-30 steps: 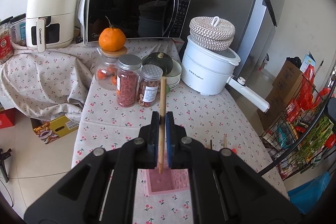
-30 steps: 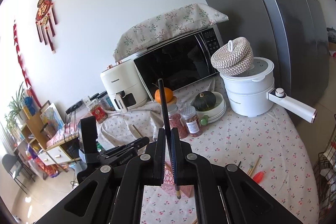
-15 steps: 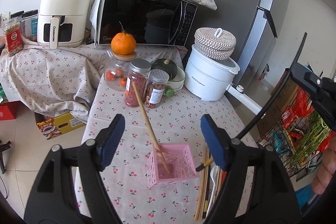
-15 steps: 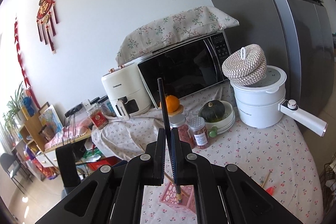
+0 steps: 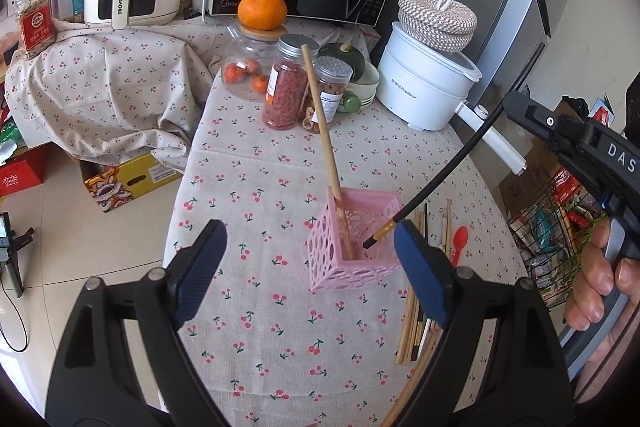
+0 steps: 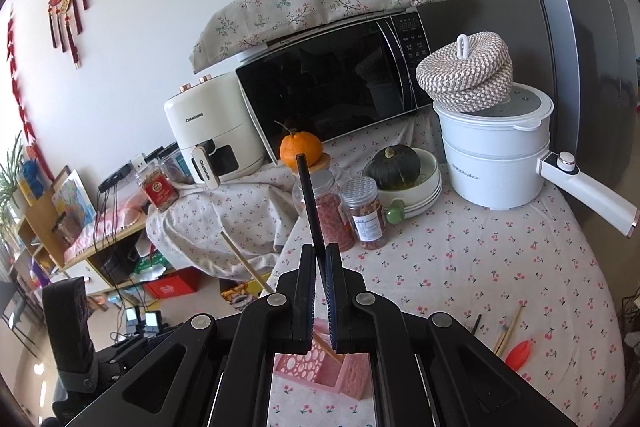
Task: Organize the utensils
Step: 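Lower the black chopstick into the pink basket and open the right tool, then move the left tool back to the pile and grasp another wooden chopstick, then grasp the red plastic spoon with the right tool while the left holds the wooden chopstick raised, then lower the wooden chopstick and red spoon into the pink basket, opening both tools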
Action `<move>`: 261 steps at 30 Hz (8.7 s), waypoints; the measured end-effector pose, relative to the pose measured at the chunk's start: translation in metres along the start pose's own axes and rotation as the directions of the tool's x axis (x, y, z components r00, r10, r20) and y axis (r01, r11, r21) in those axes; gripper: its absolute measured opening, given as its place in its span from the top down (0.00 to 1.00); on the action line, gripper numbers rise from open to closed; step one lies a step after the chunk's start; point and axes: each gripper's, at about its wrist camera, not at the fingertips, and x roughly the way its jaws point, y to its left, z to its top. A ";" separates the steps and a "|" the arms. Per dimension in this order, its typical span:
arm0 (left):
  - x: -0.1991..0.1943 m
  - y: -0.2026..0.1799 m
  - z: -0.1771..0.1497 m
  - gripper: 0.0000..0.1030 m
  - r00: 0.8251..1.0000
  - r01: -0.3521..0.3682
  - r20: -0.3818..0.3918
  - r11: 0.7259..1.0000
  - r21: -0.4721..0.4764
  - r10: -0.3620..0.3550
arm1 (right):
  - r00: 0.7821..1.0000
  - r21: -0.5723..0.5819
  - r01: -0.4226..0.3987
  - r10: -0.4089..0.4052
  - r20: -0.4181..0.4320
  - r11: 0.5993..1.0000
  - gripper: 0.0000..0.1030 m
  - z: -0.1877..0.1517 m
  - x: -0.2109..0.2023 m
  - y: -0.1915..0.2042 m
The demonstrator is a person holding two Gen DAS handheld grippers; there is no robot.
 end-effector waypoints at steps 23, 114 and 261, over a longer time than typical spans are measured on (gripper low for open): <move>0.003 -0.013 -0.004 0.16 1.000 0.005 -0.020 1.000 0.024 -0.004 | 0.998 0.086 -0.059 0.057 0.030 0.995 0.39 0.001 -0.034 -0.022; 0.225 -0.167 -0.023 0.83 0.867 -0.083 -0.462 0.968 0.236 0.187 | 0.834 0.234 0.420 -0.271 -0.481 0.877 0.17 -0.071 -0.040 -0.237; 0.004 -0.036 0.017 0.18 0.983 -0.077 0.174 0.993 0.090 0.060 | 0.953 -0.017 0.158 -0.148 0.263 0.987 0.97 -0.004 -0.061 -0.019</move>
